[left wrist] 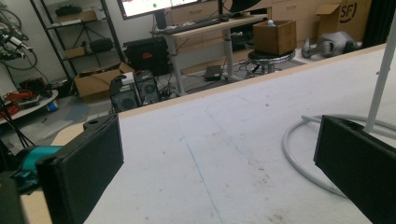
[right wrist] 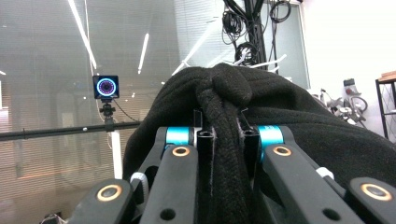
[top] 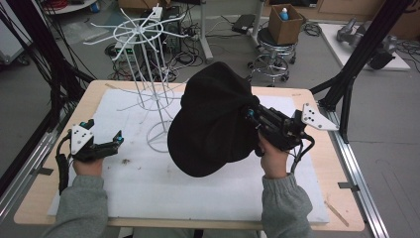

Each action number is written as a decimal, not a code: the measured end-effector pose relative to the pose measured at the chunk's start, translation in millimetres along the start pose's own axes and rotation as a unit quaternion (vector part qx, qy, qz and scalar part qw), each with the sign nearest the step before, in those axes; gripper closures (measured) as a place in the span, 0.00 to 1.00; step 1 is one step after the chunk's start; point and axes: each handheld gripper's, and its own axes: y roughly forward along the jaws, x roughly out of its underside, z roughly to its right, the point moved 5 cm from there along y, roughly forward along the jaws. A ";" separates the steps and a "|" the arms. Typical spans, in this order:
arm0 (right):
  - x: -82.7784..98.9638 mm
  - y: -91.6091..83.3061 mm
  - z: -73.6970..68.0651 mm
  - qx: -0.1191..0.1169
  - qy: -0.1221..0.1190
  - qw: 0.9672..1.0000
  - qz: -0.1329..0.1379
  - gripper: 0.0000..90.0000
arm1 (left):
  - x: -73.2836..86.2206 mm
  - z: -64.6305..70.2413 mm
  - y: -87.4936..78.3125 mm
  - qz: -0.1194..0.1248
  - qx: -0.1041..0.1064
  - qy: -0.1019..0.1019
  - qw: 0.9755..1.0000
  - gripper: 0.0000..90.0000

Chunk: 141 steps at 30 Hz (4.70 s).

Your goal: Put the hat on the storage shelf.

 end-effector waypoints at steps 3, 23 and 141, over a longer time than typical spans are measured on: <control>-2.7 -0.7 0.9 0.001 0.002 1.000 0.007 0.92 | -0.1 0.1 -0.1 0.000 0.001 0.000 1.000 0.02; -30.8 5.7 5.0 -0.006 -0.002 0.999 0.041 0.92 | 0.2 -0.6 -0.1 0.000 0.000 -0.002 1.000 0.02; -35.3 88.2 39.1 0.030 0.016 0.999 0.009 0.47 | 2.1 -0.8 1.3 -0.004 0.002 0.001 1.000 0.02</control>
